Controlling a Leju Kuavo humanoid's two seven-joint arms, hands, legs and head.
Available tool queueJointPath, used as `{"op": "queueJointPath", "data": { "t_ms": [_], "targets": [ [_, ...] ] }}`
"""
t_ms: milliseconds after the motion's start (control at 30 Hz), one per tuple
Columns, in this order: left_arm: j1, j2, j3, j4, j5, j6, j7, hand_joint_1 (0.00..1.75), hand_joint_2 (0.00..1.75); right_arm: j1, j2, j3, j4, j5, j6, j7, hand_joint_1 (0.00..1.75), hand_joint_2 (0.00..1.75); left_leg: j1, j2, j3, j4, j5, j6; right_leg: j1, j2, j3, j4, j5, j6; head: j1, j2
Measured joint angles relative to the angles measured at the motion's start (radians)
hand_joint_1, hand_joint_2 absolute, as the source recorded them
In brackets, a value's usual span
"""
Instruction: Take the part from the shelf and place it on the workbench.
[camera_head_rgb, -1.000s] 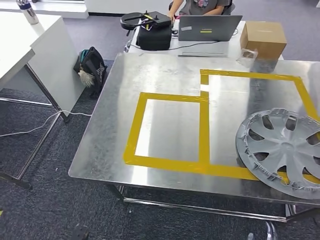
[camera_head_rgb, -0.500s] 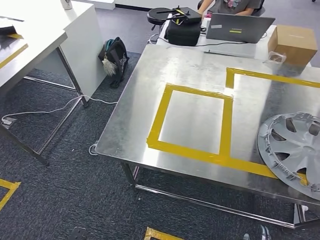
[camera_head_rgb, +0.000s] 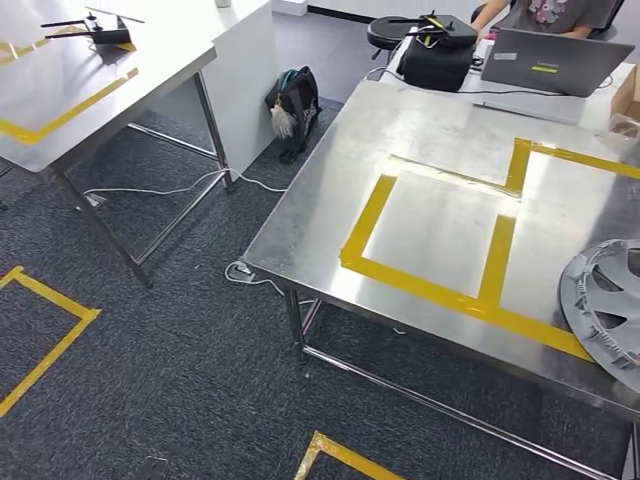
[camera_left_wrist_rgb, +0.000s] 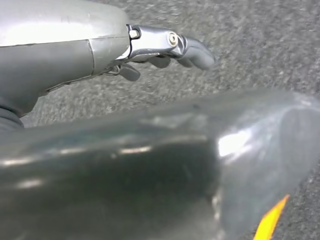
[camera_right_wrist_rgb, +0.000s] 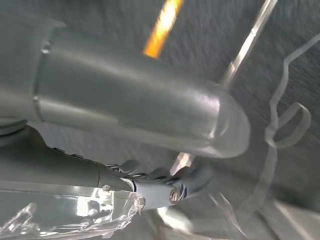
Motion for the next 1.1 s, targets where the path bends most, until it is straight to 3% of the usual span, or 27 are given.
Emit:
{"op": "queueJointPath", "data": {
  "t_ms": [33, 67, 133, 167, 200, 233, 267, 300, 367, 400, 467, 500, 533, 600, 633, 667, 700, 733, 800, 867, 900, 967, 1000, 1033, 1100],
  "targets": [
    [0.003, 0.0, 0.001, 0.0, -0.005, 0.0, 0.0, 0.0, 0.0, -0.015, -0.001, -0.029, 0.03, -0.007, 0.023, 0.003, 0.0, 0.0, 0.001, 0.022, -0.011, 0.025, -0.034, -0.004, -0.001, -0.015, -0.009, -0.002, 0.012, -0.006, -0.004, 0.0],
    [0.003, 0.0, 0.002, 0.0, -0.01, 0.0, 0.0, 0.0, 0.0, -0.028, -0.002, -0.055, 0.059, -0.012, 0.039, 0.005, 0.0, 0.0, 0.002, 0.051, -0.027, 0.072, -0.087, -0.008, -0.002, -0.03, -0.02, -0.003, 0.023, -0.01, -0.006, 0.0],
    [0.0, -0.002, 0.002, 0.0, -0.018, 0.0, 0.0, 0.0, 0.0, -0.045, -0.005, -0.101, 0.11, -0.018, 0.057, 0.009, 0.0, 0.0, 0.008, 0.088, -0.06, 0.208, -0.19, -0.022, -0.002, -0.064, -0.045, -0.003, 0.043, -0.011, -0.01, 0.0],
    [-0.001, -0.004, 0.002, 0.0, -0.02, 0.0, 0.0, 0.0, 0.0, -0.052, -0.007, -0.119, 0.13, -0.019, 0.061, 0.01, 0.0, 0.0, 0.013, 0.094, -0.069, 0.267, -0.21, -0.029, -0.002, -0.083, -0.057, -0.002, 0.053, -0.01, -0.009, 0.0],
    [-0.001, -0.004, 0.002, 0.0, -0.021, 0.0, 0.0, 0.0, 0.0, -0.059, -0.009, -0.134, 0.148, -0.019, 0.063, 0.01, 0.0, 0.0, 0.018, 0.097, -0.064, 0.3, -0.204, -0.036, -0.003, -0.1, -0.069, 0.0, 0.063, -0.007, -0.009, 0.0],
    [0.0, -0.005, 0.002, 0.0, -0.021, 0.0, 0.0, 0.0, 0.0, -0.067, -0.011, -0.145, 0.163, -0.02, 0.063, 0.01, 0.0, 0.0, 0.024, 0.1, -0.043, 0.297, -0.18, -0.042, -0.003, -0.115, -0.081, 0.002, 0.072, -0.003, -0.009, 0.0],
    [0.001, -0.005, 0.002, 0.0, -0.021, 0.0, 0.0, 0.0, 0.0, -0.074, -0.012, -0.155, 0.175, -0.02, 0.064, 0.011, 0.0, 0.0, 0.029, 0.111, -0.001, 0.256, -0.153, -0.048, -0.005, -0.129, -0.093, 0.006, 0.08, 0.002, -0.009, 0.0],
    [0.001, -0.006, 0.002, 0.0, -0.021, 0.0, 0.0, 0.0, 0.0, -0.08, -0.014, -0.162, 0.185, -0.02, 0.064, 0.011, 0.0, 0.0, 0.033, 0.136, 0.057, 0.188, -0.136, -0.055, -0.005, -0.141, -0.103, 0.011, 0.086, 0.008, -0.01, 0.0],
    [-0.004, -0.008, 0.002, 0.0, -0.023, 0.001, 0.0, 0.0, 0.0, -0.089, -0.018, -0.176, 0.201, -0.019, 0.065, 0.011, 0.0, 0.0, 0.033, 0.185, 0.162, 0.044, -0.141, -0.054, -0.004, -0.166, -0.12, 0.027, 0.092, 0.02, -0.011, 0.0],
    [-0.006, -0.009, 0.002, 0.001, -0.027, 0.001, 0.0, 0.0, 0.0, -0.093, -0.021, -0.182, 0.209, -0.018, 0.066, 0.013, 0.0, 0.0, 0.029, 0.195, 0.185, 0.004, -0.151, -0.046, -0.004, -0.178, -0.125, 0.034, 0.097, 0.026, -0.011, 0.0],
    [-0.005, -0.009, 0.001, 0.001, -0.042, 0.001, 0.002, 0.0, 0.0, -0.106, -0.027, -0.195, 0.234, -0.011, 0.073, 0.019, 0.0, 0.0, 0.022, 0.177, 0.179, -0.015, -0.154, -0.019, -0.01, -0.195, -0.131, 0.041, 0.105, 0.04, -0.01, 0.0],
    [-0.002, -0.009, 0.001, 0.001, -0.053, 0.002, 0.003, 0.0, 0.0, -0.113, -0.032, -0.203, 0.251, -0.004, 0.078, 0.022, 0.0, 0.0, 0.02, 0.168, 0.17, -0.014, -0.147, -0.007, -0.014, -0.18, -0.137, 0.048, 0.096, 0.047, -0.01, 0.0],
    [0.001, -0.009, 0.0, 0.001, -0.063, 0.002, 0.004, 0.0, 0.0, -0.117, -0.037, -0.21, 0.268, 0.004, 0.083, 0.025, 0.0, 0.0, 0.02, 0.158, 0.16, -0.015, -0.138, 0.006, -0.018, -0.152, -0.146, 0.068, 0.071, 0.053, -0.009, 0.0],
    [0.0, -0.009, -0.005, 0.001, -0.083, 0.006, 0.004, 0.0, 0.0, -0.123, -0.049, -0.224, 0.304, 0.021, 0.087, 0.027, 0.0, 0.0, 0.016, 0.134, 0.132, -0.016, -0.114, 0.023, -0.021, -0.083, -0.179, 0.168, -0.022, 0.058, -0.008, 0.0],
    [-0.003, -0.01, -0.007, 0.001, -0.088, 0.009, 0.004, 0.0, 0.0, -0.126, -0.055, -0.23, 0.322, 0.031, 0.086, 0.026, 0.0, 0.0, 0.013, 0.119, 0.115, -0.015, -0.101, 0.027, -0.02, -0.065, -0.197, 0.236, -0.066, 0.056, -0.008, 0.0],
    [-0.004, -0.012, -0.008, 0.001, -0.092, 0.011, 0.004, 0.0, 0.0, -0.131, -0.061, -0.236, 0.338, 0.04, 0.082, 0.026, 0.0, 0.0, 0.01, 0.104, 0.098, -0.014, -0.087, 0.029, -0.018, -0.058, -0.208, 0.293, -0.091, 0.053, -0.007, 0.0],
    [-0.003, -0.013, -0.009, 0.001, -0.093, 0.013, 0.003, 0.0, 0.0, -0.136, -0.067, -0.24, 0.353, 0.051, 0.077, 0.025, 0.0, 0.0, 0.007, 0.09, 0.081, -0.014, -0.073, 0.029, -0.015, -0.055, -0.206, 0.323, -0.092, 0.048, -0.007, 0.0],
    [-0.001, -0.015, -0.009, 0.001, -0.094, 0.014, 0.003, 0.0, 0.0, -0.143, -0.074, -0.243, 0.367, 0.062, 0.071, 0.023, 0.0, 0.0, 0.005, 0.077, 0.064, -0.013, -0.059, 0.029, -0.012, -0.052, -0.189, 0.32, -0.073, 0.042, -0.008, 0.0],
    [0.002, -0.016, -0.009, 0.001, -0.095, 0.015, 0.001, 0.0, 0.0, -0.155, -0.085, -0.245, 0.392, 0.08, 0.06, 0.022, 0.0, 0.0, 0.004, 0.05, 0.032, -0.013, -0.031, 0.024, -0.008, -0.028, -0.102, 0.209, -0.018, 0.03, -0.007, 0.0],
    [0.001, -0.017, -0.009, 0.001, -0.096, 0.016, -0.001, 0.0, 0.0, -0.166, -0.095, -0.248, 0.414, 0.092, 0.051, 0.021, 0.0, 0.0, 0.002, 0.025, 0.01, -0.012, -0.004, 0.016, -0.007, 0.013, -0.004, 0.058, -0.013, 0.021, -0.008, 0.0],
    [0.001, -0.018, -0.008, 0.001, -0.095, 0.016, -0.002, 0.0, 0.0, -0.17, -0.099, -0.25, 0.423, 0.096, 0.046, 0.02, 0.0, 0.0, 0.003, 0.014, 0.004, -0.013, 0.008, 0.011, -0.007, 0.026, 0.021, 0.013, -0.022, 0.019, -0.008, -0.001],
    [0.006, -0.018, -0.006, 0.001, -0.093, 0.016, -0.002, 0.0, 0.0, -0.176, -0.105, -0.254, 0.44, 0.104, 0.041, 0.02, 0.0, 0.0, 0.004, -0.007, 0.0, -0.02, 0.032, -0.002, -0.004, 0.014, 0.018, -0.002, -0.02, 0.015, -0.007, -0.001],
    [0.009, -0.018, -0.005, 0.001, -0.092, 0.016, -0.002, 0.0, 0.0, -0.18, -0.107, -0.256, 0.448, 0.107, 0.039, 0.02, 0.0, 0.0, 0.005, -0.007, -0.006, -0.019, 0.03, -0.008, -0.005, 0.002, 0.011, -0.003, -0.011, 0.009, -0.007, -0.002],
    [0.013, -0.018, -0.003, 0.001, -0.092, 0.015, -0.002, 0.0, 0.0, -0.183, -0.109, -0.258, 0.454, 0.112, 0.039, 0.02, 0.0, 0.0, 0.004, 0.006, -0.015, -0.006, 0.007, -0.012, -0.006, -0.011, 0.0, -0.003, 0.002, 0.002, -0.011, -0.001],
    [0.016, -0.019, -0.001, 0.001, -0.091, 0.009, -0.002, 0.0, 0.0, -0.185, -0.114, -0.26, 0.465, 0.125, 0.036, 0.02, 0.0, 0.0, 0.003, 0.056, -0.044, 0.083, -0.101, -0.019, -0.007, -0.041, -0.028, -0.005, 0.029, -0.008, -0.022, -0.001]
  ]
}}
